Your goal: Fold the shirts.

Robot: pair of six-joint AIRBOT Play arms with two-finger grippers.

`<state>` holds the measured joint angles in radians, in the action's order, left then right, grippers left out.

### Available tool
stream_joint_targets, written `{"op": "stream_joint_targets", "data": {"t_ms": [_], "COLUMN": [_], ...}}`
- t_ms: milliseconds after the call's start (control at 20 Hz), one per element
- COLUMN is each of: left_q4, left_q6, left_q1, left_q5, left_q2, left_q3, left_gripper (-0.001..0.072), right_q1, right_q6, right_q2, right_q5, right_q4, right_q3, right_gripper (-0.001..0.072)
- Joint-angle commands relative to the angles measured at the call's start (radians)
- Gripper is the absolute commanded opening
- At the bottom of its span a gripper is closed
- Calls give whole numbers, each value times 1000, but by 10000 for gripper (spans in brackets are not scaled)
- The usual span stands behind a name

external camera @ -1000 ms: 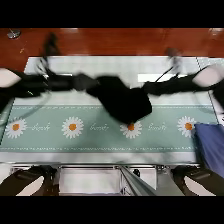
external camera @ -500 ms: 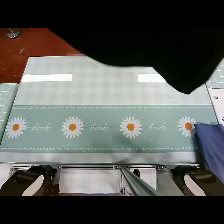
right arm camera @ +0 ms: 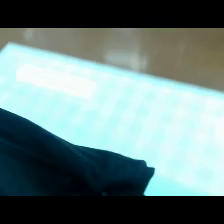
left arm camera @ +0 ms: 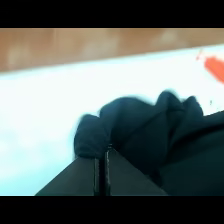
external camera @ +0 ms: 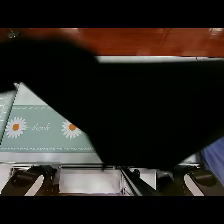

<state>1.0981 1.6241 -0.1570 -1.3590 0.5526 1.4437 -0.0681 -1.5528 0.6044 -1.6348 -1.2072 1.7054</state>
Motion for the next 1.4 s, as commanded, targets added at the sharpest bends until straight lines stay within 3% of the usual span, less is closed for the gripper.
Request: {"op": "stream_joint_targets", "data": {"t_ms": [0, 250, 450, 600, 700, 750, 800, 850, 900, 1000, 1100, 1150, 1250, 1350], "left_q4": [2, -2, -10, -95, -121, -136, -138, -137, -137, -82, -53, -75, -78, -77], "left_q6": [42, 46, 8, 8, 9, 9, 8, 8, -26, -129, -156, -231, -276, -278], "left_q1": [1, -5, -41, -48, -48, -48, -48, -46, -26, 60, 187, 252, 359, 455], "left_q5": [-5, 260, 528, 760, 820, 814, 787, 739, 641, 381, 157, 51, -51, -48], "left_q2": [-42, 66, 304, 480, 574, 614, 650, 678, 701, 717, 705, 695, 653, 587], "left_q3": [-190, -457, -495, -492, -466, -448, -427, -407, -380, -330, -340, -368, -488, -666], "left_gripper": [24, 24, 25, 26, 29, 86, 342, 713, 704, 703, 701, 701, 701, 701], "right_q1": [1, 1, 16, 85, 123, 134, 145, 158, 180, 257, 350, 399, 515, 610], "right_q6": [1, 3, -22, -62, -6, 4, 23, 26, 29, 41, 87, 86, 93, 161], "right_q2": [-7, 59, 321, 560, 702, 763, 816, 856, 884, 888, 854, 824, 737, 603], "right_q5": [-38, 233, 468, 632, 650, 640, 623, 594, 538, 410, 257, 193, 193, 304], "right_q4": [39, -42, -107, 92, 267, 332, 392, 429, 446, 415, 224, 95, 58, 222], "right_q3": [-181, -568, -584, -508, -440, -411, -383, -357, -328, -297, -303, -341, -507, -769], "right_gripper": [17, 17, 17, 18, 18, 36, 266, 584, 627, 627, 627, 627, 627, 626]}}
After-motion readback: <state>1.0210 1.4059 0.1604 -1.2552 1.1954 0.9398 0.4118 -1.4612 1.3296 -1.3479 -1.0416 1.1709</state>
